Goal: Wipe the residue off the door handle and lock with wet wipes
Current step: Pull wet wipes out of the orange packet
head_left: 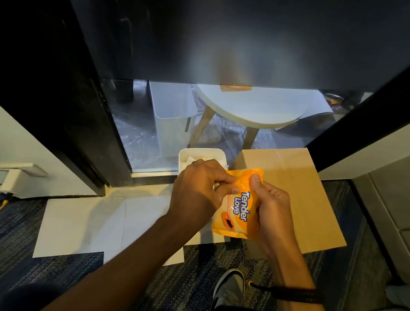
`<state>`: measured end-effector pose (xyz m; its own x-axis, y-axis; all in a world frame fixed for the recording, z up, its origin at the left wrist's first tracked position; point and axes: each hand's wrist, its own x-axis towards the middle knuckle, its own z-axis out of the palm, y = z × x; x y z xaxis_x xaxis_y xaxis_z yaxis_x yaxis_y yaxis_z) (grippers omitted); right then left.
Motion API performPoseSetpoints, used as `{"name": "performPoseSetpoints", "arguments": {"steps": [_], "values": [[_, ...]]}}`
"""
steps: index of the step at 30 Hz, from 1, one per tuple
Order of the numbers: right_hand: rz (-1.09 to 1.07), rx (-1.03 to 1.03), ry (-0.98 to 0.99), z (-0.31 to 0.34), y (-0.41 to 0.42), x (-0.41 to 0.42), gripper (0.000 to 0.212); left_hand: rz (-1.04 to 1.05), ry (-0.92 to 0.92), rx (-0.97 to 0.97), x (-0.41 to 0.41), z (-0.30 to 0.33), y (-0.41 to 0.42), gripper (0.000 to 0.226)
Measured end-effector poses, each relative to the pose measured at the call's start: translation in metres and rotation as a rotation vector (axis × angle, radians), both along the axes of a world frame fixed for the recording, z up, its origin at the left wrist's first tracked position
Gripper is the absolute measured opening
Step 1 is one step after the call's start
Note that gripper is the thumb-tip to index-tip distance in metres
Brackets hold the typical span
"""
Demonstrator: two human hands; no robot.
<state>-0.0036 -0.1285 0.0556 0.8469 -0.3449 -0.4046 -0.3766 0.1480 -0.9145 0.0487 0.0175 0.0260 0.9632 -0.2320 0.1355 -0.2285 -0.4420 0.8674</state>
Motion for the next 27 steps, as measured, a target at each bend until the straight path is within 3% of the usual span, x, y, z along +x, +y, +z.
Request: {"name": "performPoseSetpoints", "arguments": {"steps": [8,13,17,23,27], "values": [[0.021,-0.043,0.009,0.003,0.005,0.002,0.035,-0.140,-0.056,0.203,0.000,0.011,0.006,0.007],[-0.047,-0.078,0.048,-0.002,0.013,0.008,0.033,-0.202,-0.227,0.379,0.002,0.011,0.008,0.004],[-0.092,-0.074,0.096,-0.004,0.018,0.011,0.031,-0.289,-0.275,0.572,0.004,0.008,0.008,0.038],[-0.070,0.005,0.089,-0.003,0.020,0.016,0.039,-0.225,-0.453,0.440,0.003,-0.001,0.008,0.045],[-0.045,-0.030,0.105,-0.005,0.016,0.019,0.023,-0.229,-0.568,0.437,-0.001,-0.004,0.007,0.036]]}}
